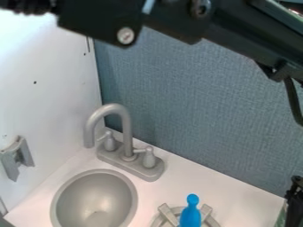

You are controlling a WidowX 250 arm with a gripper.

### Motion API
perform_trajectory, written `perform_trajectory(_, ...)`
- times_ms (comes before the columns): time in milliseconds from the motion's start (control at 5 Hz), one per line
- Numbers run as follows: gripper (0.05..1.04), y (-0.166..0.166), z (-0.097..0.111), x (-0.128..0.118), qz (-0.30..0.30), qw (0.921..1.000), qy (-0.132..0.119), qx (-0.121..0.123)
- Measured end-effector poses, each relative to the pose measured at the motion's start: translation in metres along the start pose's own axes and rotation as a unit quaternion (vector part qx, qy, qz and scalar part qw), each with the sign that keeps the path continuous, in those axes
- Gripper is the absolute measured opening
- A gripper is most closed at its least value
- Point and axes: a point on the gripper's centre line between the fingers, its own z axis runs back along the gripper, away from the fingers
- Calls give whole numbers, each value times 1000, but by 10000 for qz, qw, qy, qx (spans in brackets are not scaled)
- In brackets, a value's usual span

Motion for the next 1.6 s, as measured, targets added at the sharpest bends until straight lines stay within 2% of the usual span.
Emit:
perform_trajectory(200,1001,2,-18,-2,29,9997,243,69)
perform_trajectory(400,1001,-8,-36,31,-127,9995,175,210)
perform_trajectory(600,1001,-32,-51,47,-407,9985,6,364)
perform_trajectory(800,1001,-43,-68,60,-640,9975,93,293)
perform_trajectory(1000,1001,-46,-77,70,-746,9969,-9,270)
perform_trajectory(1400,1001,-48,-73,97,-673,9963,-376,390)
perform_trajectory(1600,1001,-50,-80,109,-636,9958,-507,417)
